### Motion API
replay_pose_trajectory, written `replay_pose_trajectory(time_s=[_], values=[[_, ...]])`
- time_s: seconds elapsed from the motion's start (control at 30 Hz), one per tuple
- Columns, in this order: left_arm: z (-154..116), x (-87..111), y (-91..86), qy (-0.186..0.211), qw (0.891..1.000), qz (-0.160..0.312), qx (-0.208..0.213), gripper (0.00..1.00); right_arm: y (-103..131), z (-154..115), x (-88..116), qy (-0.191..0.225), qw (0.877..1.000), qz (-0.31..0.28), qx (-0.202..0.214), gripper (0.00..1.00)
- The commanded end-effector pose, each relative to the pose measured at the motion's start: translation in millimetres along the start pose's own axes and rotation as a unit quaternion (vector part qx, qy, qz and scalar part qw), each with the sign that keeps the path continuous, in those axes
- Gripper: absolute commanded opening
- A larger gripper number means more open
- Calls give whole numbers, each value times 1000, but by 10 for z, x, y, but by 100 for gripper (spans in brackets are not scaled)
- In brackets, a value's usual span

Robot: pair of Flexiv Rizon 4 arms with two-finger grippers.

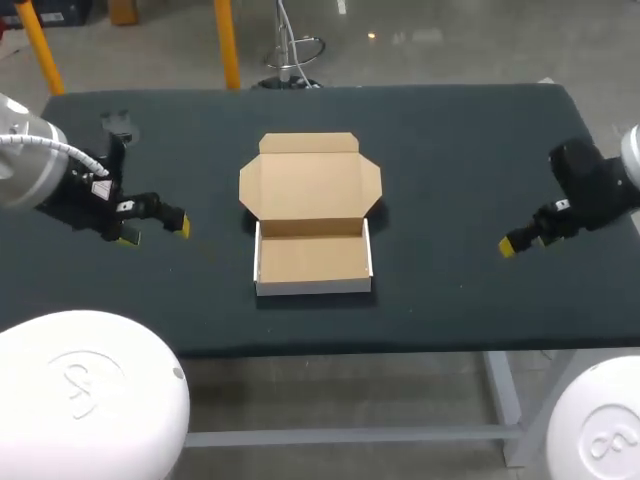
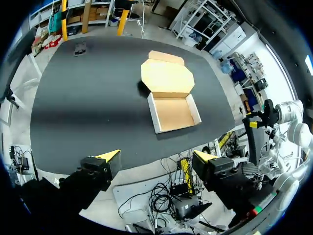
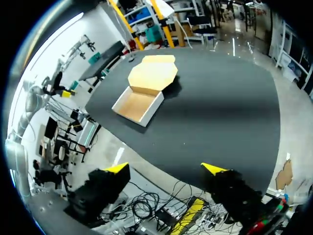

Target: Assemble the packaging by folding the flat box into shape, placing the metal phone stand inside, and closing the box properly

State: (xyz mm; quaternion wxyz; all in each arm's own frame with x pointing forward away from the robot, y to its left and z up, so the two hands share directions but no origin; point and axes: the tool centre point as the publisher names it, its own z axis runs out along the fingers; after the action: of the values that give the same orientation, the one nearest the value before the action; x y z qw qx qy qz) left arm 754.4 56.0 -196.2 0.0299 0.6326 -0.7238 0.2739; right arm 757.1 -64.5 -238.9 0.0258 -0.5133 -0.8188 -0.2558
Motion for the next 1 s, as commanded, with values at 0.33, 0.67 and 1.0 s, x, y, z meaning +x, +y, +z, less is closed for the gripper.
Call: replay_pose_trajectory(time_s=[0.33,0.67,1.0], values=[[-230,138,-44,-62,994,-79,-33,100,60,-324,-27,-34,997,66,23,100],[-308,181,-36,-86,990,-95,-54,100,125,-424,-76,-60,991,109,38,100],[-326,191,-72,-91,988,-99,-72,100,161,-455,-106,-69,989,122,41,100]])
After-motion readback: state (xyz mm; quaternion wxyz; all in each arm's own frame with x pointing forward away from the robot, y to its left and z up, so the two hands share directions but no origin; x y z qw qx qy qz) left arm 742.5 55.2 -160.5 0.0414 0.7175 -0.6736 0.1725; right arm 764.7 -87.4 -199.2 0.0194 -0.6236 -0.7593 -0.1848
